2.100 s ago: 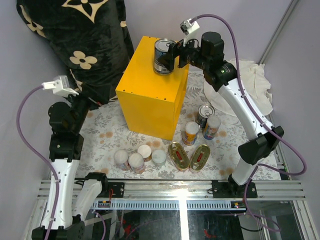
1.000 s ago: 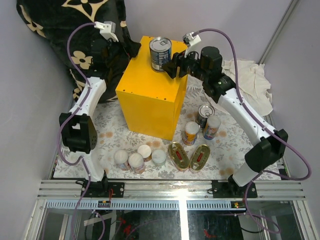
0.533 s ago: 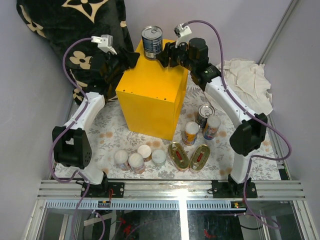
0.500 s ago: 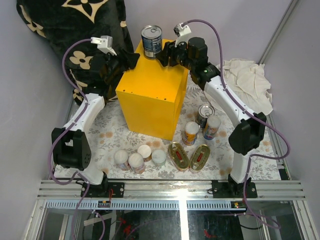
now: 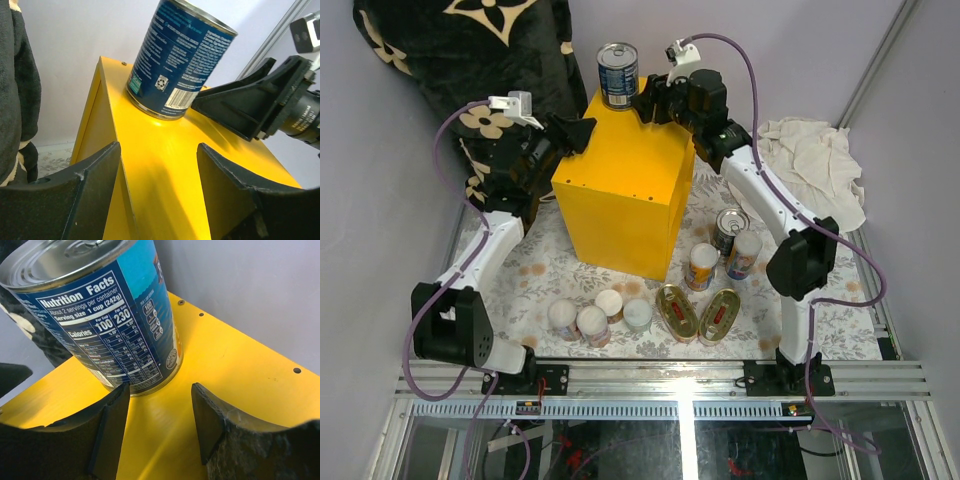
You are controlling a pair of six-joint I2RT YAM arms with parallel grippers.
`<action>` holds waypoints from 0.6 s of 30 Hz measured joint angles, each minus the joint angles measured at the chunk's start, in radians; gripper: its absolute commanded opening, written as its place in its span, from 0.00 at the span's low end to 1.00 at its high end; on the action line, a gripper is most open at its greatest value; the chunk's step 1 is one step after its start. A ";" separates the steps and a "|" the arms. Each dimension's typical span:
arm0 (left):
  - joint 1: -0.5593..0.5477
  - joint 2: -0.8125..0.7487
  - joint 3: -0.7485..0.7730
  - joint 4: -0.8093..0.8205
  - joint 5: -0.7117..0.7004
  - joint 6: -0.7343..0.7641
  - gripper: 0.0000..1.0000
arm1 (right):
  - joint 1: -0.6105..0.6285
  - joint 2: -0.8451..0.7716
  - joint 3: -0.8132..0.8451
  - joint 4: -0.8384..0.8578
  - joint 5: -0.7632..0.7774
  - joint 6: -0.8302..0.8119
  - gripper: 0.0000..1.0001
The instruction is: Place and organize the canned foods onto the counter
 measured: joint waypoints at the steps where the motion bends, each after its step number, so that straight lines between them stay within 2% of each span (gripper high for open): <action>1: 0.000 -0.007 -0.009 0.008 0.000 -0.007 0.62 | 0.000 0.006 0.007 0.000 0.003 0.000 0.61; 9: -0.012 -0.074 -0.078 0.043 -0.008 -0.047 0.62 | -0.009 0.016 0.013 0.010 0.011 0.019 0.81; 11: -0.021 -0.089 -0.090 0.046 -0.011 -0.055 0.62 | -0.020 -0.002 -0.013 0.029 0.003 0.043 0.83; 18: -0.083 -0.144 -0.121 0.043 -0.051 -0.042 0.62 | -0.116 -0.242 -0.291 0.098 0.006 0.133 0.86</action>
